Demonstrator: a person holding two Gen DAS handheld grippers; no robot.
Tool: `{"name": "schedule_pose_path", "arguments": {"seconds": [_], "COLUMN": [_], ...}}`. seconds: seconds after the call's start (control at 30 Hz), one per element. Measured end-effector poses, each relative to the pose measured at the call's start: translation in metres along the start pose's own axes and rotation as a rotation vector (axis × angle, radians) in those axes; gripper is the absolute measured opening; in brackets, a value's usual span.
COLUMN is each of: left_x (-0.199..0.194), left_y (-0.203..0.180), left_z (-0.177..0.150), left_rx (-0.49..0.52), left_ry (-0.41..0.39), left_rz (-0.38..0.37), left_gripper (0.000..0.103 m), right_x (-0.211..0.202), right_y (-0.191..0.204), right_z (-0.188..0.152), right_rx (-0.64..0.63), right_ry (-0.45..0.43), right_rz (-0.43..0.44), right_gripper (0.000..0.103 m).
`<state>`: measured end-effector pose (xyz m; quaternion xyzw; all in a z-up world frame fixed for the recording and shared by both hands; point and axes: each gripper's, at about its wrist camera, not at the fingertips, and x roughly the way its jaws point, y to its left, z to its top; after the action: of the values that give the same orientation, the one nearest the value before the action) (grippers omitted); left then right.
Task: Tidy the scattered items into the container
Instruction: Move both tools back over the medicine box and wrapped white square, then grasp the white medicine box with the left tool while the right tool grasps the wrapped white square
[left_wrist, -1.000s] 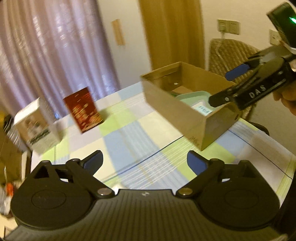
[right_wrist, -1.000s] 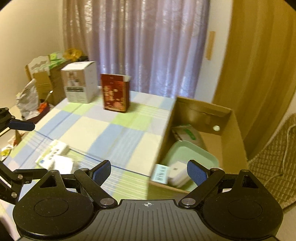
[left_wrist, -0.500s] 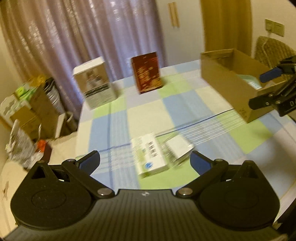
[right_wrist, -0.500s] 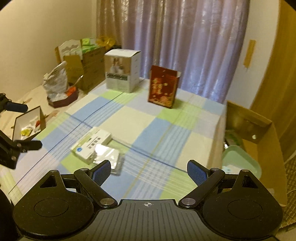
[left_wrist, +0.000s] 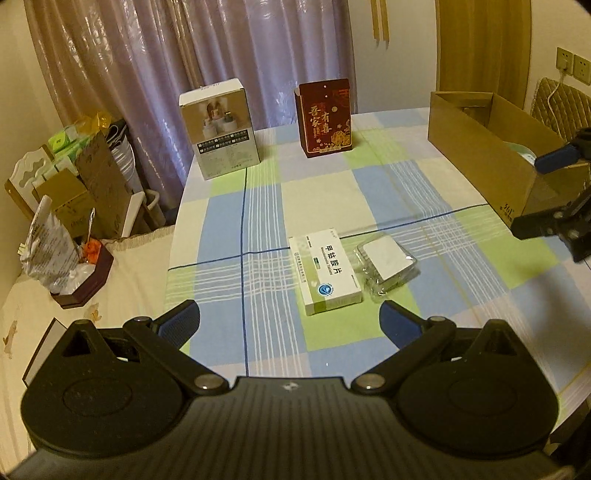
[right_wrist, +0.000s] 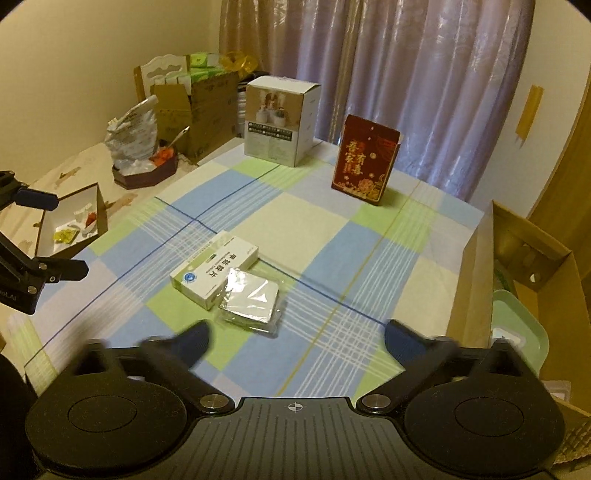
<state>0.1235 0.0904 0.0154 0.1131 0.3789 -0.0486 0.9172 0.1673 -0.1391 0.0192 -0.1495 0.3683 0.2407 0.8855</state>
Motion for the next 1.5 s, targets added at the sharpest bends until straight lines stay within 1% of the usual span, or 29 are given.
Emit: {"name": "schedule_pose_path", "arguments": {"seconds": [0.53, 0.8, 0.97, 1.17, 1.37, 1.5], "left_x": [0.01, 0.026, 0.042, 0.069, 0.097, 0.11], "left_y": [-0.005, -0.006, -0.002, 0.001, 0.005, 0.007], "left_z": [-0.003, -0.004, -0.004, -0.003, -0.006, -0.007], "left_rx": [-0.01, -0.009, -0.019, -0.009, 0.005, 0.004], "left_ry": [0.017, 0.029, 0.035, 0.047, 0.065, 0.076], "left_rz": [-0.021, -0.03, -0.036, -0.038, -0.038, -0.035], "left_gripper": [0.102, 0.102, 0.102, 0.102, 0.102, 0.102], "right_x": [0.013, 0.028, 0.048, 0.08, 0.112, 0.128], "right_y": [0.0, 0.0, 0.001, 0.001, 0.003, 0.006], "right_z": [-0.01, -0.014, -0.013, -0.01, -0.01, -0.007], "right_rx": [0.009, 0.047, 0.083, 0.158, 0.219, 0.239], "right_ry": [0.044, 0.066, 0.079, 0.099, 0.099, 0.079], "right_rz": [0.008, 0.019, 0.037, 0.064, 0.087, 0.099], "right_gripper": [0.103, 0.103, 0.103, 0.103, 0.103, 0.103]}}
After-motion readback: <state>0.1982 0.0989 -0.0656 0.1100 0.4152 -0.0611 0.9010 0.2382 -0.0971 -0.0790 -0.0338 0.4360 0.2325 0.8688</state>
